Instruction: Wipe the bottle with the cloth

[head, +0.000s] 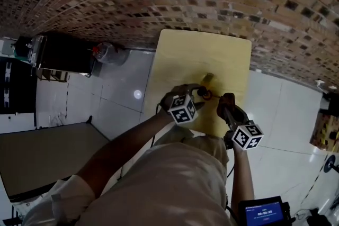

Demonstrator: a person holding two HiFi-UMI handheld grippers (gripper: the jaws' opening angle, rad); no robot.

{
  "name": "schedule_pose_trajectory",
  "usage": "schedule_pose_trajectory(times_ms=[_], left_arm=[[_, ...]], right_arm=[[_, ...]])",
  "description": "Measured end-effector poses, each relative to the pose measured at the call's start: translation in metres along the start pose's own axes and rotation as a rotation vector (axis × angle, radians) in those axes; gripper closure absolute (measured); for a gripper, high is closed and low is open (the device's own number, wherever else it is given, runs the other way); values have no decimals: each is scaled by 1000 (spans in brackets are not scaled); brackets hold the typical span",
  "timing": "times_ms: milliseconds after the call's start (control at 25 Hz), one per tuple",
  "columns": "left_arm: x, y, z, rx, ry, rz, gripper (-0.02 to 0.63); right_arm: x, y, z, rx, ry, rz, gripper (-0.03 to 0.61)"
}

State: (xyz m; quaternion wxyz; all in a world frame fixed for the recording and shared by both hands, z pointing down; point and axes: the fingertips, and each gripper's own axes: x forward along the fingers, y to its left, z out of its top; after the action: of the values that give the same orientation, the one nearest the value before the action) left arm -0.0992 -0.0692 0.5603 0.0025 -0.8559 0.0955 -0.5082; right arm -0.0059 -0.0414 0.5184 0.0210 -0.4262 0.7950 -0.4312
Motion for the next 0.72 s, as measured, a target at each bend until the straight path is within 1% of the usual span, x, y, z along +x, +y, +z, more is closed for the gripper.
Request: schedule_pose_trajectory(times_ms=[80,160,280,440,560,720], left_arm=[[5,-2,0,35,19,-11,318],[12,-3,-2,45,46,-22,322],[21,1,-10,-2,91,-25,339],[29,8,-20,-65,131,-12,390],[32,10,-25,-81,150,-19,416],[33,13,-24,-83,155,-18,417]], right_arm=[[5,-7,-4,21,-1,-13,486],[10,-13,-8,44,-1,-19,486],[16,-23,-17,77,7,-18,486],[22,-33,-15,76,10,-22,486],[24,-35,-9,68,10,-25,486],[28,-37,0,53,10,-26,485]])
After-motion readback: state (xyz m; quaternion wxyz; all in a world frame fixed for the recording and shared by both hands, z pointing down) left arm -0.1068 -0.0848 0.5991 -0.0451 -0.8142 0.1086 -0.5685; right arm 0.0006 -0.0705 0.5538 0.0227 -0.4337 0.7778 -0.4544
